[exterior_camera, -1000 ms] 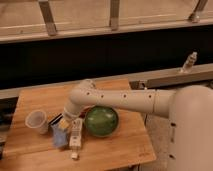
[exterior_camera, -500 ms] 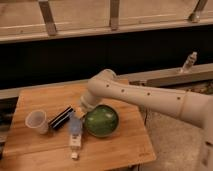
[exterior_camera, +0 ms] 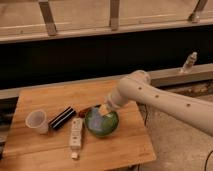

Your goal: Place the white sponge in the ceramic bowl

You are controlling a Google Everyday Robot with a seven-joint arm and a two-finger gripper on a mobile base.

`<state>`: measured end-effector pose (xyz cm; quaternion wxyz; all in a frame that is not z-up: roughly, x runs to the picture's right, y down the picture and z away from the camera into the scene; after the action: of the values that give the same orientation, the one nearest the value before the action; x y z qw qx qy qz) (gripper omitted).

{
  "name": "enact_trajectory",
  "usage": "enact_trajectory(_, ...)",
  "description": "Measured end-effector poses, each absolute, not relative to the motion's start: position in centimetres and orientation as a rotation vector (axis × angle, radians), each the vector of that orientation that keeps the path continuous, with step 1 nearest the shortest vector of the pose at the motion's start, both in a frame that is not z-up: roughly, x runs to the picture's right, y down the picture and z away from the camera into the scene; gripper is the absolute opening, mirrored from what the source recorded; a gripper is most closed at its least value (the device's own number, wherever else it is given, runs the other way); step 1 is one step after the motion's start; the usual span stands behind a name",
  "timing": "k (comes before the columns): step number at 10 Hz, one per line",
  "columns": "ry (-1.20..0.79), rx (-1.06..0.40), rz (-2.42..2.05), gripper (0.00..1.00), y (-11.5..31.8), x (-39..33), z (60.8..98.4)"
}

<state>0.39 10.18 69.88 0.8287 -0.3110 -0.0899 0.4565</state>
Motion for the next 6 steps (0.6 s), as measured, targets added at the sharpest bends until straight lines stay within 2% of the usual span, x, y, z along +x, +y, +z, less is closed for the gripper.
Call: enact_trajectory(6,-0.185,-0.656,0.976,0.0,10.19,0.6,69.84)
